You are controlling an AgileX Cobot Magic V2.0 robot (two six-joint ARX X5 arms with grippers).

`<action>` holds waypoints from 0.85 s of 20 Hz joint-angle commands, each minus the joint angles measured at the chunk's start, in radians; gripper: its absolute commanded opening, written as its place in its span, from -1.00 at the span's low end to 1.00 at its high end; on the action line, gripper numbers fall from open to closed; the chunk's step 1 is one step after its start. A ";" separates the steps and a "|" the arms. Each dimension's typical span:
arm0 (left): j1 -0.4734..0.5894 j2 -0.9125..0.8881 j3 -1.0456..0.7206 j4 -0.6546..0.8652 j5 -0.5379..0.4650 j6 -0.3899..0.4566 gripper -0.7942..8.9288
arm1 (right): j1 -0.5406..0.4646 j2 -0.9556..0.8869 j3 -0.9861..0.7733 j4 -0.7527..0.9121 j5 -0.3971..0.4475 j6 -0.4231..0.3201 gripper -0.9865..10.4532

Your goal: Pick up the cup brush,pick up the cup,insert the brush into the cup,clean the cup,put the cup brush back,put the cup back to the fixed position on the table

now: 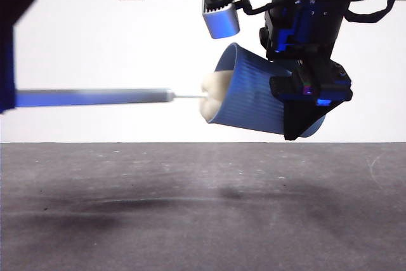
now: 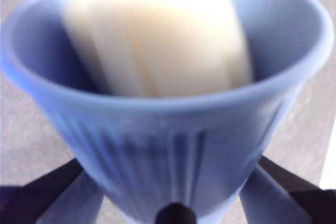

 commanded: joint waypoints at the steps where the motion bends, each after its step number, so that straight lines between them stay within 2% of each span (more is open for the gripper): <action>1: 0.015 -0.048 0.000 -0.035 -0.030 -0.067 -0.85 | 0.001 0.006 0.001 -0.004 -0.001 0.121 -0.85; 5: 0.020 -0.135 0.000 -0.130 -0.087 -0.117 -0.85 | 0.001 0.002 0.001 -0.004 -0.001 0.240 -0.85; 7: 0.021 -0.175 0.000 -0.162 -0.092 -0.157 -0.85 | 0.001 -0.003 0.001 -0.004 -0.001 0.332 -0.85; 12: 0.021 -0.236 -0.002 -0.100 -0.115 -0.307 -0.85 | 0.001 -0.055 0.001 -0.003 -0.019 0.703 -0.85; 15: 0.021 -0.223 -0.012 0.040 -0.132 -0.416 -0.85 | 0.002 -0.140 0.001 0.013 -0.169 0.904 -0.85; 17: 0.026 -0.187 -0.024 0.137 -0.152 -0.452 -0.85 | 0.005 -0.213 0.001 0.054 -0.198 0.952 -0.85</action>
